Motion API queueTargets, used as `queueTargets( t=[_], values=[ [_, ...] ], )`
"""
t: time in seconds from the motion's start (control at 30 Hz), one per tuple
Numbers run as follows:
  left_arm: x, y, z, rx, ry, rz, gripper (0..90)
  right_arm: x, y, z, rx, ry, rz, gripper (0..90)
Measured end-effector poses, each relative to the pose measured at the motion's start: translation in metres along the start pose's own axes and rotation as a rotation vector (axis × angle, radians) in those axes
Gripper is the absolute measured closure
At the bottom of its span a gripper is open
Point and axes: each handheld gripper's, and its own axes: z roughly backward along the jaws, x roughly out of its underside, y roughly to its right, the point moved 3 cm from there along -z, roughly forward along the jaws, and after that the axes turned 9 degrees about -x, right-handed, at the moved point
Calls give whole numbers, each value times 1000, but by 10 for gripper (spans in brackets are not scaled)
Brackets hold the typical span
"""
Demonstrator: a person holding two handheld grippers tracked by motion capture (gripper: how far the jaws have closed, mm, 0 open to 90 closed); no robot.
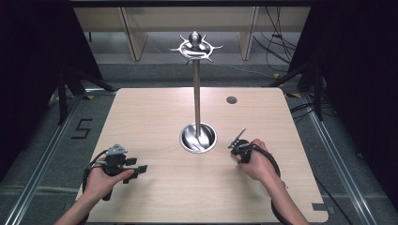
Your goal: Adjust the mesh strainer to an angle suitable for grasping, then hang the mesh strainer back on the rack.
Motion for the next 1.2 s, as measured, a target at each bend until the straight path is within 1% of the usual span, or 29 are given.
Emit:
queueTargets(
  t=[0.03, 0.07, 0.1, 0.17, 0.2, 0.23, 0.27, 0.3, 0.33, 0.37, 0.43, 0.47, 0.5, 0.53, 0.57, 0.6, 0.7, 0.73, 0.77, 0.8, 0.83, 0.87, 0.9, 0.93, 0.97, 1.0, 1.07, 1.1, 1.2],
  values=[
    [0, 0, 0, 1, -1, 1, 382, 1, 5, 0, 6, -3, -9, 900],
    [0, 0, 0, 1, -1, -2, 382, 2, 14, 0, 20, 1, -53, 900],
    [0, 2, -1, -10, 2, 8, 382, 3, 16, 0, 20, 10, -71, 900],
    [0, 1, -2, 2, -3, 0, 382, 5, 22, 2, 28, 25, -79, 900],
    [0, 2, -2, 3, -8, 1, 382, 6, 25, 3, 35, 43, -100, 900],
    [-1, 3, -3, -4, -5, 4, 382, 10, 31, 7, 36, 54, -148, 895],
    [-1, 3, -3, 6, -4, 1, 382, 12, 34, 8, 47, 77, -149, 884],
    [-1, 3, -3, 8, -11, 1, 382, 12, 34, 8, 47, 77, -149, 884],
    [-2, 4, -3, 4, -3, 2, 382, 16, 33, 13, -12, 100, -133, 834],
    [-4, 4, -3, 19, 0, 3, 382, 19, 31, 17, -34, 109, -131, 823],
    [-5, 4, -3, 16, 1, 3, 381, 23, 32, 19, -25, 106, -115, 820],
    [-5, 3, -4, 19, 4, 11, 381, 32, 31, 31, -26, 142, -134, 775],
    [-4, 2, -6, 24, 8, 16, 381, 32, 31, 31, -26, 142, -134, 775],
    [-4, 2, -6, 25, 4, 25, 381, 41, 33, 38, -35, 141, -153, 729],
    [-2, 0, -7, 14, -4, 20, 381, 41, 33, 38, -35, 141, -153, 729],
    [-1, -1, -6, 19, -6, 13, 383, 48, 35, 45, -50, 132, -176, 696],
    [0, -2, -3, 7, -2, 13, 384, 56, 38, 48, -37, 120, -178, 672],
    [0, -2, -1, -4, -1, 20, 384, 57, 39, 49, -48, 112, -167, 653],
    [1, -3, 0, 5, -2, 13, 384, 59, 40, 50, -42, 117, -152, 638],
    [1, -2, 1, -1, -2, 16, 383, 60, 39, 51, -43, 98, -167, 616],
    [2, -2, 1, -3, -2, 17, 383, 62, 42, 50, -16, 81, -128, 591],
    [3, -1, 2, -16, -8, 14, 383, 62, 41, 50, -23, 71, -115, 577],
    [4, -2, 2, -16, -14, 11, 383, 60, 39, 49, -13, 54, -125, 555],
    [4, -3, 1, -2, -14, 9, 383, 60, 39, 48, -7, 41, -110, 544],
    [4, -3, 1, -5, -12, 10, 383, 59, 37, 46, -14, 29, -117, 535],
    [2, -3, 0, -5, -10, 13, 383, 59, 38, 44, -11, 18, -96, 538],
    [1, -2, -1, -4, -4, 18, 383, 58, 38, 44, -14, 21, -89, 554],
    [2, -2, -1, -5, -11, 12, 383, 57, 38, 44, -1, 21, -68, 583],
    [3, -2, -1, -2, -14, 8, 383, 58, 35, 44, -2, 9, -62, 573]
  ],
)
